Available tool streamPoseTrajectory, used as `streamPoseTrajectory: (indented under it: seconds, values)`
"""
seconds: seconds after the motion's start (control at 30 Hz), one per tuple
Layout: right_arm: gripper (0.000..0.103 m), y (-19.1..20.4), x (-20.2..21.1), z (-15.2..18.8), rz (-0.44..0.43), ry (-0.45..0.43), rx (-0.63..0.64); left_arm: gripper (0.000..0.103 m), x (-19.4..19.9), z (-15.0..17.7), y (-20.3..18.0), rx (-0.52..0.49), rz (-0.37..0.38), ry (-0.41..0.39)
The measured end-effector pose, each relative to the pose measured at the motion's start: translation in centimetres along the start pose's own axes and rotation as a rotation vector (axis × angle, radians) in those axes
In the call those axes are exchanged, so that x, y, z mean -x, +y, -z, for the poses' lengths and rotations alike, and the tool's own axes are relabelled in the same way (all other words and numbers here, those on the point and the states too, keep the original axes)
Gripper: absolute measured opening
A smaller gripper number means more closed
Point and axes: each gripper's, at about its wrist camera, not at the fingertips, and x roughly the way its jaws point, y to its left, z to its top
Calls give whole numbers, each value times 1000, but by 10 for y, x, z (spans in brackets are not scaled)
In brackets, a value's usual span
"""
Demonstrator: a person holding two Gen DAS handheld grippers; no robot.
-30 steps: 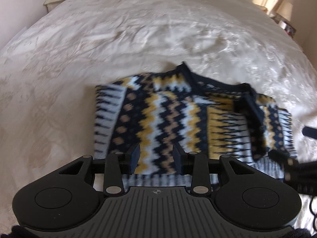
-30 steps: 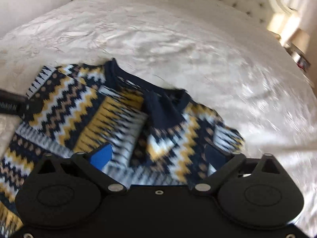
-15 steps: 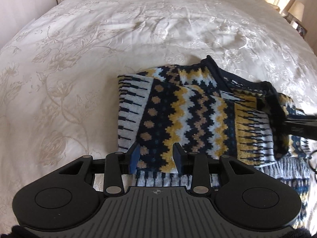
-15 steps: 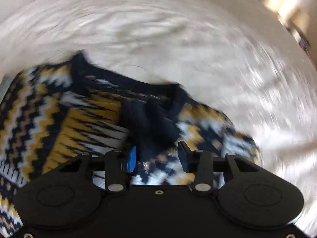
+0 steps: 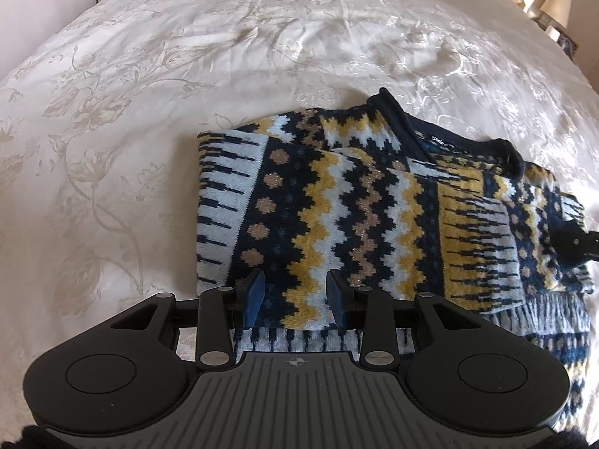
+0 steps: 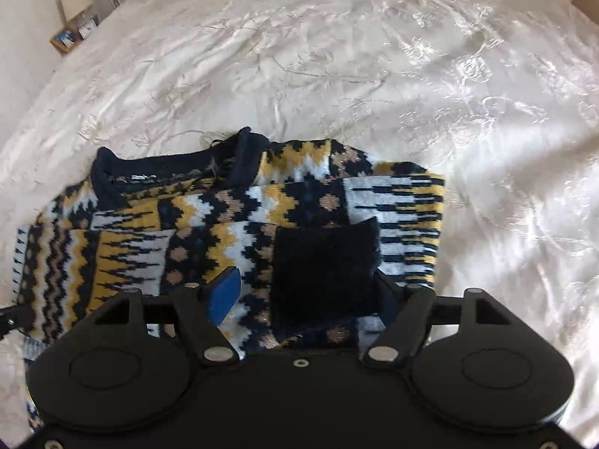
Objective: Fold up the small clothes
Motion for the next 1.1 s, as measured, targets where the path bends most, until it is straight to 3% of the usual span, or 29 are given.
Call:
streamPoseTrajectory:
  seconds: [0.2, 0.3, 0.33, 0.47, 0.67, 0.73, 0.87, 1.1]
  values:
    - [72, -9, -9, -3, -35, 17, -49, 35, 1, 0, 2, -2, -8, 3]
    - [39, -11, -6, -6, -70, 26, -62, 35, 1, -1, 3, -16, -19, 6]
    - [14, -10, -6, -8, -83, 36, -64, 35, 1, -1, 3, -18, -22, 5]
    - [13, 3, 14, -16, -104, 2, 6, 35, 6, -7, -1, -29, -27, -15]
    - [12, 2, 50, -27, -47, -109, 43, 35, 13, -14, -6, -32, -20, -46]
    - [12, -5, 43, -27, 6, -88, 55, 35, 11, -16, -9, -34, -19, -46]
    - [13, -18, 18, -23, 25, -6, 39, 35, 4, -19, -13, -48, -15, -37]
    - [19, -18, 2, -18, 74, 29, 85, 35, -24, -25, -14, -78, -37, -7]
